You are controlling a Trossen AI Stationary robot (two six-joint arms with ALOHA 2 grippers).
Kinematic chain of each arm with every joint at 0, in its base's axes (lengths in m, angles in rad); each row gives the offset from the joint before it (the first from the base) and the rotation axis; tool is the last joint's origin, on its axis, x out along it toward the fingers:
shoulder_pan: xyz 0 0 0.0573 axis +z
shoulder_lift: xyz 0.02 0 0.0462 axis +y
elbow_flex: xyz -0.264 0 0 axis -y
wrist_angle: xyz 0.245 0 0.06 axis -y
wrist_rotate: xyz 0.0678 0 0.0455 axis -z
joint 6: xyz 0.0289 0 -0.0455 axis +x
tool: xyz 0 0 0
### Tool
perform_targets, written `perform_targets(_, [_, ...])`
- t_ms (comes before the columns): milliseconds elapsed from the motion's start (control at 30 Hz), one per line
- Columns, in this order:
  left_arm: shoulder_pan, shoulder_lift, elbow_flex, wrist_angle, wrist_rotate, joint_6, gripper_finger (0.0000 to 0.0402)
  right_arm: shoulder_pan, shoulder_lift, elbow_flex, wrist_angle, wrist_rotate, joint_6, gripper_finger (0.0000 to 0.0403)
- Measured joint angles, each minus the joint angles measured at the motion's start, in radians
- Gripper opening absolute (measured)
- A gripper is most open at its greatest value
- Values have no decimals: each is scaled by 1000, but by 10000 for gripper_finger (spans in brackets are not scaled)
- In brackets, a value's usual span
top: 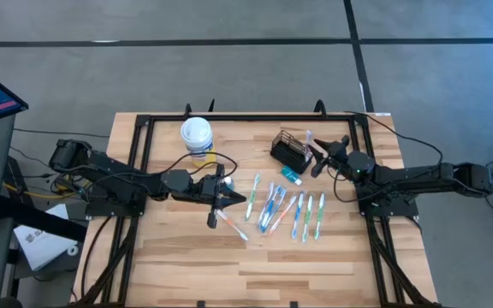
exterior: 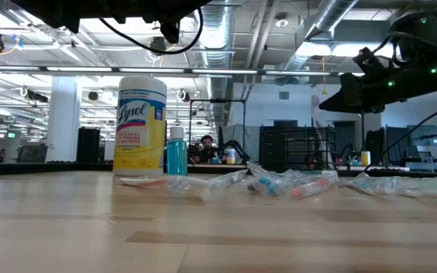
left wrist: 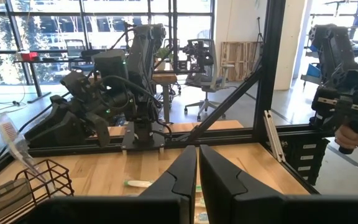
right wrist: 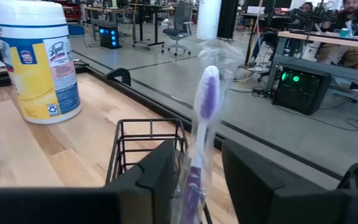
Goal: Pick & Place toothbrushing station
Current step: Put the bottom violet toothbrush into the black wire organizer, then put the left orange toothbrush into the black wire organizer
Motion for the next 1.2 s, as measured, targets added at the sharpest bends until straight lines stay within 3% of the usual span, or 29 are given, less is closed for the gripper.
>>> perform_targets(233, [0, 0, 0, -2, 0, 0, 12, 3, 0, 0, 14, 14, -2, 177])
perform_targets(500, [0, 0, 0, -39, 0, -24, 12, 45, -52, 1, 29, 12, -5, 197])
perform_targets(633, [0, 0, 0, -105, 20, -49, 12, 100, -102, 1, 29, 12, -29, 198])
perform_targets(867, [0, 0, 0, -268, 163, -78, 12, 200, -163, 4, 25, 11, -81, 187])
perform_targets(1200, [-57, 127, 0, -301, 168, -42, 12, 286, -164, 144, -207, 11, -82, 166])
